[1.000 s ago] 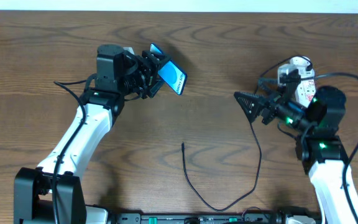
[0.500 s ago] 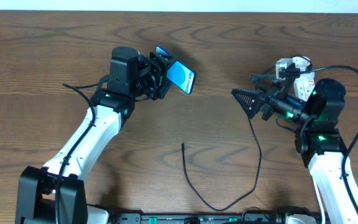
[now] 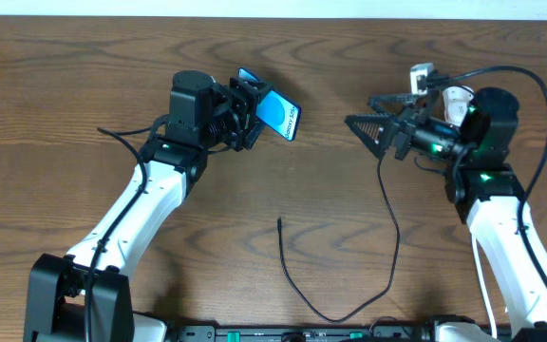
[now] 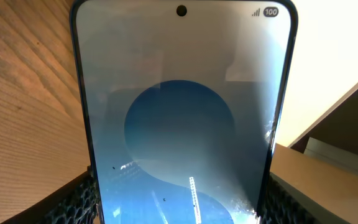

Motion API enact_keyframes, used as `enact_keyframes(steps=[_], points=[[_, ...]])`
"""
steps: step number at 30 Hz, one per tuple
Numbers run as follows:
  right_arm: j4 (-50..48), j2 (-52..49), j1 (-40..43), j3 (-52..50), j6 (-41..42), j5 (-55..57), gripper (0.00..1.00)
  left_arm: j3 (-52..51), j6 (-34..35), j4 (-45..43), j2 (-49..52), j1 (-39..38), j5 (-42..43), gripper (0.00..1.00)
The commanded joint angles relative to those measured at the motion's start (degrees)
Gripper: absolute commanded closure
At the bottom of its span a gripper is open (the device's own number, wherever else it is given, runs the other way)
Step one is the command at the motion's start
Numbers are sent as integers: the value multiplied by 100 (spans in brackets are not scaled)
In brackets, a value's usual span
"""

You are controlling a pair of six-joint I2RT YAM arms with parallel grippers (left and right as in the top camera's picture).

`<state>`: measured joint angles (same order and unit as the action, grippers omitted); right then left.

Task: Plug charger to phone and switch on socket
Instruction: 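Raise the right gripper and move it left toward the held phone, then close the right gripper on the phone's right edge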

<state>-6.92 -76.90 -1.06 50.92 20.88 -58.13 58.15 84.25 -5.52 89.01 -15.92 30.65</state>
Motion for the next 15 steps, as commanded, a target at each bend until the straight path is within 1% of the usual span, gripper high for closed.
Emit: enact_keyframes(steps=[1,5,10,15], points=[[0,-197,-201,286,166,197,1,181,57,-83,-129,-17,-57,93],[-17,-363,-431,411,181,841,1,181,85,-83,-129,-17,-256,93],[-20,-461,-616,448,184,1099,1,181,188,-85,-129,-17,-308,93],[-20,-647,-1152,448,177,1403,1,181,450,-83,-129,-17,-332,93]])
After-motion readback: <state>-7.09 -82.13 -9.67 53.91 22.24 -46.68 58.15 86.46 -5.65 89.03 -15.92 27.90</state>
